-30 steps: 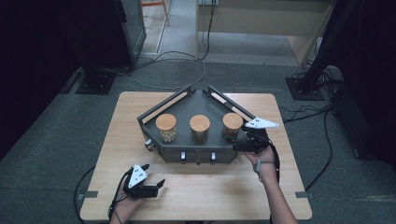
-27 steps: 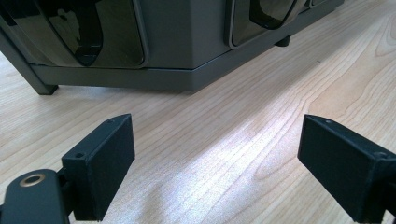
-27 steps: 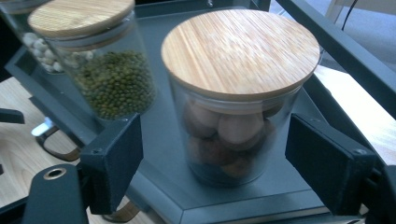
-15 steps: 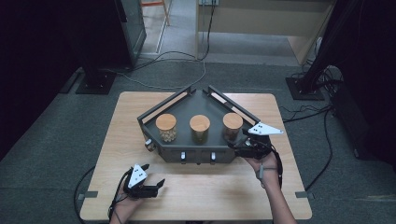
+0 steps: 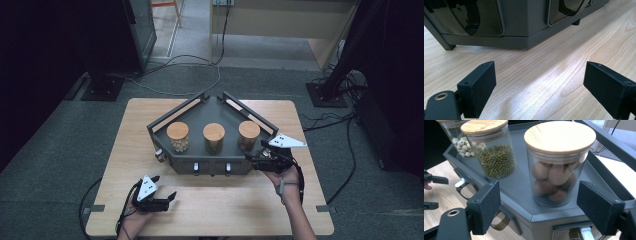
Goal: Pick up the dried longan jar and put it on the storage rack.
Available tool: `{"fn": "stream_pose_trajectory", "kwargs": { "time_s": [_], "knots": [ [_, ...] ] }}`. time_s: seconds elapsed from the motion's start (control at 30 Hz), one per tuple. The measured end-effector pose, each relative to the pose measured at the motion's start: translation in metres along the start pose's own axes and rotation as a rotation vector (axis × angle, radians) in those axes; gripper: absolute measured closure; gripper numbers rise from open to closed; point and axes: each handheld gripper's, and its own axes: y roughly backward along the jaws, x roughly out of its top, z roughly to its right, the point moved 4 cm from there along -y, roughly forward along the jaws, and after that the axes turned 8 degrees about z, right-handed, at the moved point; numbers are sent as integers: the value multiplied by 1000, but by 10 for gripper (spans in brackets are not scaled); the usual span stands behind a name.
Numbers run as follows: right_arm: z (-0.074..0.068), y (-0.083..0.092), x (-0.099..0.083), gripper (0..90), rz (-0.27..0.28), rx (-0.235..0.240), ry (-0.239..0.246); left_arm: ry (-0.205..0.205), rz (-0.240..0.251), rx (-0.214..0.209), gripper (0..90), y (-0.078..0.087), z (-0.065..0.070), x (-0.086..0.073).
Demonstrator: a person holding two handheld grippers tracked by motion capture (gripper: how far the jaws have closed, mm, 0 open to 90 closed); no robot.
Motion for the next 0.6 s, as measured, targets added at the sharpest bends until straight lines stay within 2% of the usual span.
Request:
{"fn": "stream_pose_trajectory", "kwargs": {
  "time_s": [0.6],
  "knots": [
    [-1,5,-14,190,9,8,-14,1,1,0,108,0,0,0]
  ]
}}
